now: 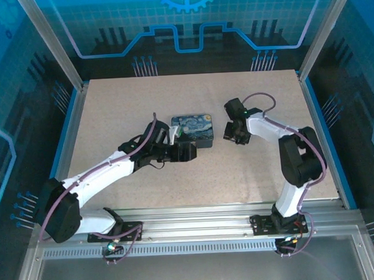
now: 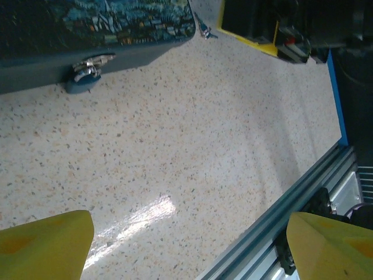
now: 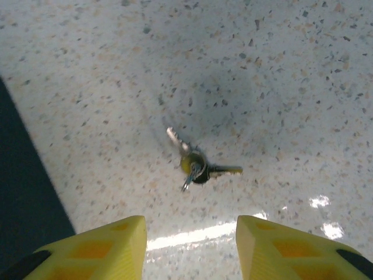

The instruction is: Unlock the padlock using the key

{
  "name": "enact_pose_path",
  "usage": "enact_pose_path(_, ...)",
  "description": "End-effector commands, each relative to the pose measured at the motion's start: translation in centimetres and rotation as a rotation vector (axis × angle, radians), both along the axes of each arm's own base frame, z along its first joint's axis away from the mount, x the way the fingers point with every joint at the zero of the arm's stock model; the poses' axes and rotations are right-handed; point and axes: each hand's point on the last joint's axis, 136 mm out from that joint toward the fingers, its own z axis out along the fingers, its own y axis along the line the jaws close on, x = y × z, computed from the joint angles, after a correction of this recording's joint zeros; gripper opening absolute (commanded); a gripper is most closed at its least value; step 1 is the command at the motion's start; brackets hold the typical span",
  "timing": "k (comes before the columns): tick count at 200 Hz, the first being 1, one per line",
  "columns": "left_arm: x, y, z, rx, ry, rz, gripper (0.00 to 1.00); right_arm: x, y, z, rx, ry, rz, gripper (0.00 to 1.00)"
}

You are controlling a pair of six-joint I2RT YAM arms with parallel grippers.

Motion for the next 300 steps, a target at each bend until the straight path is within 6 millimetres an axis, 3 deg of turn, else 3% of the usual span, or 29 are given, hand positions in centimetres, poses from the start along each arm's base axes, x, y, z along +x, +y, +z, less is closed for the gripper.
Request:
enact_pose_path(1, -0.8, 0.2, -0.8, 0.013, 0.020, 0.021, 0.87, 0.7, -0.7, -0.3, -0.024, 0.024, -0.046, 0.44)
enact_pose_path(74, -1.3, 0.1, -1.5, 0.011, 0.035, 0.027, 0.87, 1.8, -0.8, -1.7, -0.040, 0.075, -0.073, 0.38)
enact_pose_path(217, -1.4, 0.6, -2.2, 0.020, 0.040, 0.043, 0.87, 1.2, -0.9, -4.2, -0.014, 0.134, -0.100, 0.29)
enact_pose_path(256, -1.4, 0.7, -2.2, 0.023, 0.035, 0.051, 0.87, 0.8, -0.7, -5.0, 0.001, 0.140, -0.107, 0.17)
enact_pose_path(300, -1.5, 0.9, -2.3, 0.027, 0.035, 0.059, 0.87, 0.7, -0.8, -4.6, 0.006, 0.127, -0.098, 0.05)
